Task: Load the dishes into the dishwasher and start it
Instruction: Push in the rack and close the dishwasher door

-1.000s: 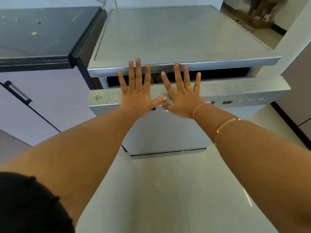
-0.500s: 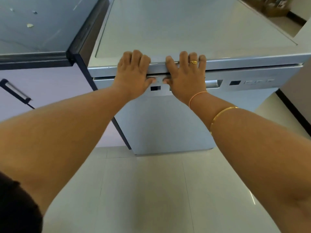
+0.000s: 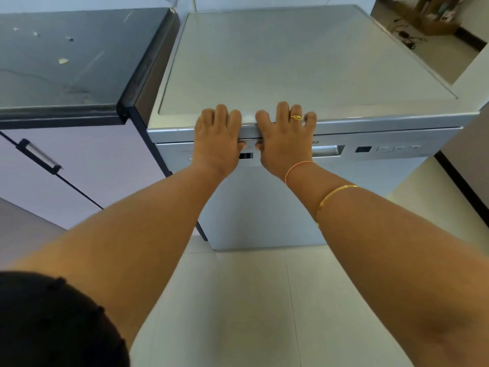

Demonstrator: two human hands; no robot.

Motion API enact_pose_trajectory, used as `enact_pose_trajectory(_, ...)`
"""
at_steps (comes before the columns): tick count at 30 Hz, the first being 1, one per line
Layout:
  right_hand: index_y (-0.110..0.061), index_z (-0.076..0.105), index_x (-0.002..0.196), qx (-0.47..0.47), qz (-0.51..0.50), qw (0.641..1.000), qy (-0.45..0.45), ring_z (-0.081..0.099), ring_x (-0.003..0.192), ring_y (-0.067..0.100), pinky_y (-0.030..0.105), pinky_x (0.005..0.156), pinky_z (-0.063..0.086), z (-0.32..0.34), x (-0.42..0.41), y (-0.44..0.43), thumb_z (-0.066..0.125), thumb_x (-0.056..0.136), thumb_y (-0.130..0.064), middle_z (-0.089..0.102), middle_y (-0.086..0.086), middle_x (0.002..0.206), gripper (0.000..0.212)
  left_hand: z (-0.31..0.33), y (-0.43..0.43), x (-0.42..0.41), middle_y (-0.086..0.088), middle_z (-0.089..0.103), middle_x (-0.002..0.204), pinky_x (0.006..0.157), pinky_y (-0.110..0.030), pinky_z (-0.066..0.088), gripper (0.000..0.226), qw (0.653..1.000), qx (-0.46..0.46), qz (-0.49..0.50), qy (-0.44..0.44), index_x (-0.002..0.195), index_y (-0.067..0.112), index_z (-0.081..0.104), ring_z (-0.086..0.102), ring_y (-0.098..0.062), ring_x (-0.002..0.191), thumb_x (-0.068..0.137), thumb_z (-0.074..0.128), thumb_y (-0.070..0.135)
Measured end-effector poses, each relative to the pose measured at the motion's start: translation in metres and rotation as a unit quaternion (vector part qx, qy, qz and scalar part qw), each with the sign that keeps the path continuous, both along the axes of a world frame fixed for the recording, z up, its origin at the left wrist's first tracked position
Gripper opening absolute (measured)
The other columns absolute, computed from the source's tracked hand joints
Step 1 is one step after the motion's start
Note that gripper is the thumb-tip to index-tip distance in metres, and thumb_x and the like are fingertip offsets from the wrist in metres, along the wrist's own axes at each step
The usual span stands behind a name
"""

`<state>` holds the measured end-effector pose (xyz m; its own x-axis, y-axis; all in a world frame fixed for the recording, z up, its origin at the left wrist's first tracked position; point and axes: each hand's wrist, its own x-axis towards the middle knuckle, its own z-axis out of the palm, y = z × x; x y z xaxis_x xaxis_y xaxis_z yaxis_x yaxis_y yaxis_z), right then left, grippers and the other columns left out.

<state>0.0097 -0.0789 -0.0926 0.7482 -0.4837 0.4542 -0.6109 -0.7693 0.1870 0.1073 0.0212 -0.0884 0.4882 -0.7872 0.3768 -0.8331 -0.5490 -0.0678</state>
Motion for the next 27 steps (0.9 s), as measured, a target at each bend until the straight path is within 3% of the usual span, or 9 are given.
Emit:
enact_pose_trajectory(3,-0.02,0.038,0.12,0.104,0.02,0.991,0.082,0.034,0.118,0.037,0.059,0.097,0.032,0.027,0.001,0.008,0.058,0.077,-0.022,0.035,0.014,0.127,0.048,0.015,-0.001,-0.005,-0.013,0.038,0.124,0.092,-0.033,0.033,0.044,0.998,0.039,0.0,0.043,0.122,0.01,0.037,0.037,-0.031,0.109,0.084,0.057,0.021)
enact_pose_trajectory(11,-0.022,0.032,0.13,0.253,0.04,0.939,0.231,0.026,0.125,0.039,0.048,0.094,0.043,0.078,0.005,-0.003,0.058,0.082,-0.025,0.027,0.014,0.134,0.055,0.062,0.001,0.007,-0.01,0.036,0.124,0.091,-0.033,0.037,0.04,0.96,0.147,-0.022,0.238,0.121,0.014,0.042,0.034,-0.029,0.117,0.083,0.054,0.01)
enact_pose_trajectory(15,-0.021,0.036,0.128,0.282,0.036,0.924,0.257,0.031,0.122,0.038,0.041,0.088,0.042,0.092,0.012,-0.01,0.054,0.086,-0.022,0.03,0.014,0.13,0.046,0.074,0.004,0.014,-0.01,0.035,0.128,0.096,-0.036,0.037,0.043,0.944,0.19,-0.036,0.267,0.126,0.015,0.042,0.036,-0.028,0.119,0.085,0.051,0.01)
enact_pose_trajectory(19,-0.02,0.037,0.127,0.32,0.016,0.902,0.289,0.032,0.121,0.038,0.042,0.091,0.042,0.106,0.02,-0.013,0.051,0.087,-0.019,0.031,0.014,0.13,0.042,0.084,0.003,0.023,-0.011,0.035,0.132,0.101,-0.038,0.037,0.044,0.93,0.235,-0.058,0.277,0.133,0.015,0.04,0.037,-0.029,0.122,0.089,0.049,0.013)
enact_pose_trajectory(27,-0.019,0.037,0.135,0.358,-0.041,0.872,0.331,0.034,0.126,0.04,0.044,0.099,0.037,0.117,0.041,-0.017,0.046,0.093,-0.033,0.031,0.017,0.14,0.046,0.104,-0.008,0.046,-0.01,0.042,0.131,0.095,-0.036,0.041,0.041,0.907,0.307,-0.103,0.268,0.135,0.02,0.047,0.049,-0.031,0.111,0.094,0.039,0.018)
